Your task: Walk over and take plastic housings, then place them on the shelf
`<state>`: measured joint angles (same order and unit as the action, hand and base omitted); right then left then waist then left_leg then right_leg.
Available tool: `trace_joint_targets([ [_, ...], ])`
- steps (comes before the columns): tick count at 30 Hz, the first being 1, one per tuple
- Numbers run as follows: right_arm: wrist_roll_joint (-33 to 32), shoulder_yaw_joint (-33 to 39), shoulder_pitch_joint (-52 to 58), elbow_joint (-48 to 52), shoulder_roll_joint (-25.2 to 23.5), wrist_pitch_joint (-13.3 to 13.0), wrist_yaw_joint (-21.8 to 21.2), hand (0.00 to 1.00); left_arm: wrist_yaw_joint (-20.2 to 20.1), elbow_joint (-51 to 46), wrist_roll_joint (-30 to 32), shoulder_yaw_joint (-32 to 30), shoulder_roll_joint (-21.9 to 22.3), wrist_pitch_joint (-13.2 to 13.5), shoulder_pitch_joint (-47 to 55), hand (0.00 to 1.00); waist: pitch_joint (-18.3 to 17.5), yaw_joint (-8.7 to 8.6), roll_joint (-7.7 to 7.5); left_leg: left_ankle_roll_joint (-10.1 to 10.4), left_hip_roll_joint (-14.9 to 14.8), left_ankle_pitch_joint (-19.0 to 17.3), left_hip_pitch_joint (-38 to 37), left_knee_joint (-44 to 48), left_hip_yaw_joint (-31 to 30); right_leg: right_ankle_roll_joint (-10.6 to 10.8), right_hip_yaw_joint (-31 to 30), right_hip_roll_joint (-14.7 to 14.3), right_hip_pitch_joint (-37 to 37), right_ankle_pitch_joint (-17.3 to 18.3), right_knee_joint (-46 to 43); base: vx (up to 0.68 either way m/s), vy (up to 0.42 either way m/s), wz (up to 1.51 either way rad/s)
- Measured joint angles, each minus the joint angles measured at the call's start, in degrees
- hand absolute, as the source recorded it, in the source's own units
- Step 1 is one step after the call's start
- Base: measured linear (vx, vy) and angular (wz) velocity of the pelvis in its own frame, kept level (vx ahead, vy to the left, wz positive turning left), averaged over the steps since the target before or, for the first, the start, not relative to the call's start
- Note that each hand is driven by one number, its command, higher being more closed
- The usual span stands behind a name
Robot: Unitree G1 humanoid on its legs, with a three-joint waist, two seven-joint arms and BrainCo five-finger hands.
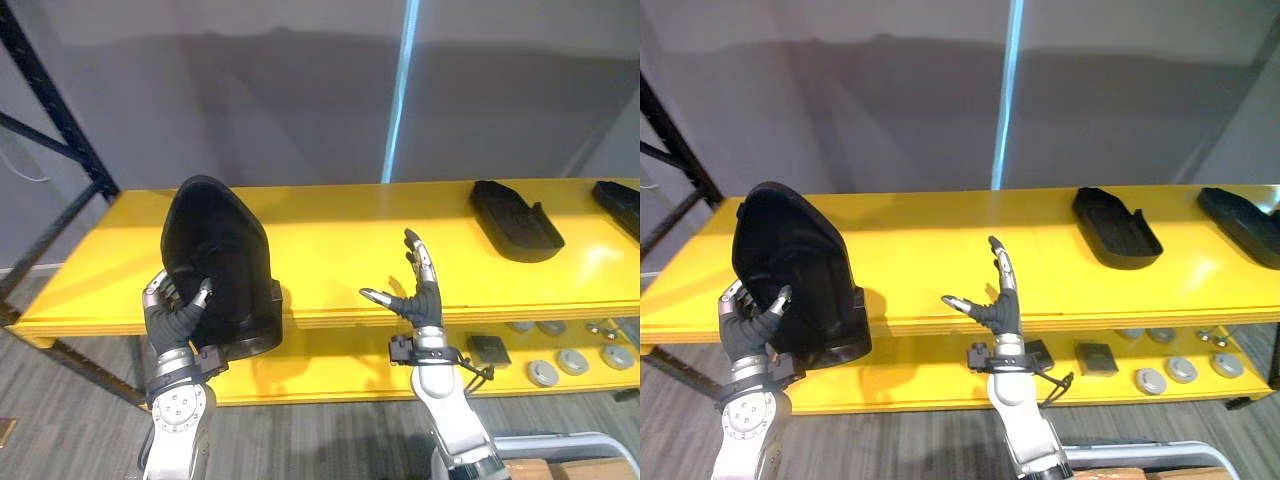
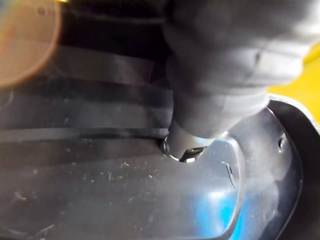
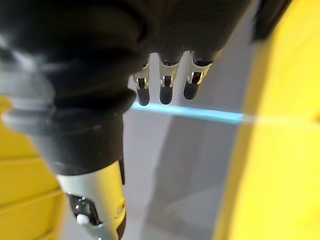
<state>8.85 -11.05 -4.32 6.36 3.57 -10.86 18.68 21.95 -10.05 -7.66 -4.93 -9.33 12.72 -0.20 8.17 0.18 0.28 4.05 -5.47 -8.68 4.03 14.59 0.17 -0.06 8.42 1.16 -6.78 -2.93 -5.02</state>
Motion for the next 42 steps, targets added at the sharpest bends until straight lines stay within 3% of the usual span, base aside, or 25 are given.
trace_joint_targets([
  [2,-2.3,0.1,4.1,3.4,0.1,0.0,-0.9,0.0,-0.1,0.6,-0.9,0.0,2.8,-0.5,0.0,1.0,1.4,-0.94,1.14,1.5,-1.9,-2.7,2.8,10.9,0.3,-1.2,0.0,-1.5,2.6,0.8,-0.1,0.25,-0.003,-0.13],
  [3,-4.1,0.1,5.7,5.3,0.2,0.0,-1.5,0.0,0.0,1.2,-2.7,0.2,4.5,-0.9,0.0,1.0,1.5,-0.96,1.59,3.2,-2.4,-3.5,6.9,20.1,-0.2,-1.6,-0.6,-1.4,3.4,1.0,-0.2,0.2,0.052,-0.21],
  [4,-4.2,0.2,6.0,5.7,0.3,0.0,-1.6,0.0,0.0,1.3,-3.1,0.4,4.6,-1.0,0.0,1.0,1.5,-0.96,1.6,3.5,-2.5,-3.8,7.4,20.7,-0.2,-1.6,-0.8,-1.3,3.5,1.0,-0.1,0.17,0.082,-0.3],
  [7,-6.6,1.5,9.0,9.1,0.7,0.0,-2.0,0.0,0.2,2.5,-7.8,2.2,5.3,-1.0,-0.9,1.0,1.6,-2.24,1.47,2.4,-5.5,-3.7,8.5,12.9,3.9,-1.3,-1.6,0.7,3.1,1.2,0.3,0.13,0.113,-0.08],
  [8,-6.7,2.3,10.7,9.9,0.9,0.1,-2.0,0.0,0.4,2.7,-10.0,2.5,5.7,-1.1,-2.3,1.0,1.6,-2.79,1.65,0.8,-6.9,-2.2,7.8,6.9,5.5,-0.1,-1.8,1.4,2.1,1.6,-0.4,0.09,0.198,-0.04],
  [9,-6.9,3.2,12.7,10.6,1.3,0.1,-2.0,0.0,0.7,3.3,-12.6,2.9,5.8,-1.0,-4.1,1.0,1.4,-3.02,2.58,1.1,-8.3,1.7,6.5,1.4,6.9,1.3,-2.4,1.1,1.1,2.2,-1.2,0.08,0.233,-0.13],
  [10,-6.9,3.5,13.6,10.6,1.2,0.2,-2.0,0.0,1.0,3.9,-13.6,2.9,5.7,-1.0,-5.2,1.0,1.4,-3.04,2.71,2.8,-8.5,5.0,6.2,0.4,7.8,1.7,-2.9,1.2,0.7,2.4,-1.5,0.06,0.272,-0.28],
  [12,-6.8,2.9,17.5,11.1,-0.1,0.7,-2.8,0.0,3.0,8.0,-17.0,2.8,3.4,-0.8,-9.5,1.0,1.0,-4.44,0.8,2.1,-5.5,5.8,5.6,-1.4,9.8,3.3,-4.1,4.1,0.6,1.4,0.0,0.07,0.318,-0.17],
  [15,-6.8,2.0,18.8,11.1,0.0,0.7,-3.9,0.0,4.5,10.7,-20.4,2.6,0.0,-0.7,-13.3,1.0,0.9,-5.83,0.49,1.1,-2.7,6.0,4.2,-3.4,13.0,4.8,-6.7,6.7,0.2,0.1,1.9,0.05,0.241,-0.29],
  [18,-6.3,2.0,19.8,11.1,0.1,0.8,-4.4,0.0,5.1,14.1,-21.8,2.4,-2.6,-0.7,-18.7,1.0,0.9,-6.21,0.44,0.9,-2.4,5.9,4.2,-3.8,14.2,5.6,-7.9,7.0,-0.4,-0.6,2.7,0.02,0.097,-0.23],
  [21,-6.2,1.9,20.6,11.1,0.4,0.9,-5.1,0.0,5.2,20.2,-25.0,3.2,-6.9,-1.1,-25.3,1.0,1.0,-7.8,0.42,0.9,-2.7,6.0,4.4,-4.5,14.9,5.5,-8.4,6.3,-1.2,-0.7,2.8,0.02,0.021,-0.15],
  [24,-6.2,1.6,20.8,11.0,1.5,1.0,-5.3,0.0,4.9,26.1,-27.7,6.1,-11.2,-2.8,-32.3,1.0,1.1,-8.85,0.43,1.0,-3.1,6.1,4.8,-4.9,15.7,5.3,-9.2,5.8,-2.0,-1.5,3.7,0.01,-0.005,-0.16],
  [29,-5.8,-2.4,19.8,11.0,3.6,1.2,-5.4,0.0,2.1,38.2,-29.2,15.8,-19.0,-6.2,-49.1,1.0,5.2,-9.21,0.1,0.7,-3.0,6.6,6.9,-4.7,16.2,5.3,-9.9,5.9,-4.4,-2.4,4.0,-0.03,0.014,-0.05],
  [38,-5.0,-7.9,16.6,11.0,5.1,1.2,-5.7,0.0,-0.2,51.7,-28.9,20.5,-22.7,-13.2,-58.3,1.0,10.2,-10.37,-0.69,0.6,-3.0,6.7,8.0,-4.2,16.2,5.3,-10.5,5.9,-5.5,-2.5,3.6,-0.01,0.006,-0.01],
  [42,-5.0,-9.0,15.8,11.0,5.3,1.2,-5.7,0.0,-0.6,53.7,-25.5,20.5,-23.4,-14.7,-61.2,1.0,12.0,-10.29,-0.8,0.6,-3.0,6.7,8.1,-4.0,16.2,5.3,-10.6,5.9,-5.5,-2.5,3.4,-0.01,0.006,0.0],
])
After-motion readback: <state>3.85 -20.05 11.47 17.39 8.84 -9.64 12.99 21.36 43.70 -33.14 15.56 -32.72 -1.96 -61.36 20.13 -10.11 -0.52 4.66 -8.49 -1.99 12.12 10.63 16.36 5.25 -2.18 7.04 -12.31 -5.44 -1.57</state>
